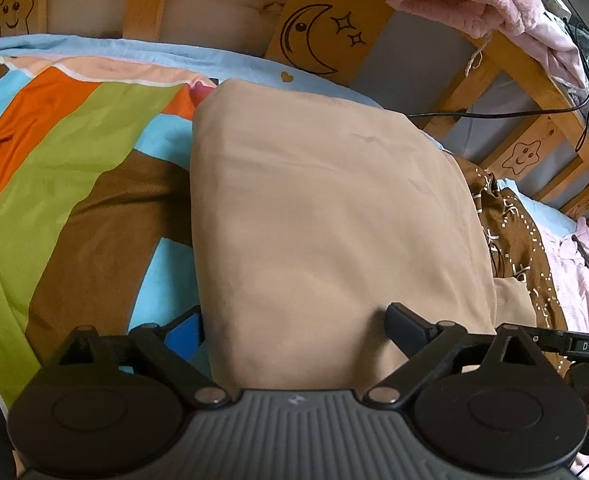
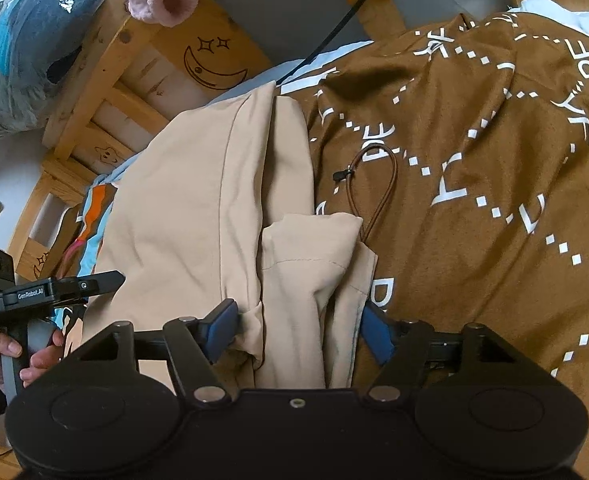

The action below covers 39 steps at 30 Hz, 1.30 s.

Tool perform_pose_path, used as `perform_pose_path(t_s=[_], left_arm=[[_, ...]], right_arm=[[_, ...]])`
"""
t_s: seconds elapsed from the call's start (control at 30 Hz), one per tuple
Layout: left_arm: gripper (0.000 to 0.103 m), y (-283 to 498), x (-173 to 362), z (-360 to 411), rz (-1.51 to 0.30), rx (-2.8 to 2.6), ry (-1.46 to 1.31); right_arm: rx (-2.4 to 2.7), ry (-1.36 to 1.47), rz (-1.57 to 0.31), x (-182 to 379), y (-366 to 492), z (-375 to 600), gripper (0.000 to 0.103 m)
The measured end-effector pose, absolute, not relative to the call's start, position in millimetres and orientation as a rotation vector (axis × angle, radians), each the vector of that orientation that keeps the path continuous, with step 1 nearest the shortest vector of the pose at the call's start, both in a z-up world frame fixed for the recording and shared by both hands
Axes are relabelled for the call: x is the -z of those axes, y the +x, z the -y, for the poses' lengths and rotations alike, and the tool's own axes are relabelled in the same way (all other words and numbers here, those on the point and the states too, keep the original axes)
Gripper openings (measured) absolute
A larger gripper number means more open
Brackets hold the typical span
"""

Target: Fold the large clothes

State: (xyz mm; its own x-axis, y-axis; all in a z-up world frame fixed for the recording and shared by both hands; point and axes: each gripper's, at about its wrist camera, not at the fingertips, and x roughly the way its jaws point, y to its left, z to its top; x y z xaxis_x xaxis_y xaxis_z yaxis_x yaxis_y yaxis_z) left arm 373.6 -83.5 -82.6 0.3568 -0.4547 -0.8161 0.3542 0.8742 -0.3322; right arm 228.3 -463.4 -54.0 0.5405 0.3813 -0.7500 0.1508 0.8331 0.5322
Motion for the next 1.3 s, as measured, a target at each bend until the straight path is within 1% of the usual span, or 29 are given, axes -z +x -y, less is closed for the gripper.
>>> perform_pose_path(t_s=[0.17,0.83,1.0,1.2,1.3], left_arm=[[0.102,371.6,83.2,89.0,-1.084,0.519,-0.083],[0.103,370.7,84.9,90.4,-1.086,0.503,-0.077],[0.103,373.2,89.6,85.6,-1.111,0.496,-0.123],[0.103,380.8,100.1,74.3,-1.190,0.496,-0.239],[0.097,379.3,97.6,75.9,-1.180,0.504,-0.224]], right_arm=[[-0.138,0.580,-1.011,52.8,230.1,459.5,0.071],[-0.127,0.573,-1.013,52.4,231.3,458.0,0.072],[-0.119,0.570,-1.012,52.6,231.4,456.4,0.072],[-0.110,0.567,-1.010,52.0,231.6,454.4,0.074],[-0.099,0.563,-1.005,51.8,230.8,451.8,0.071]])
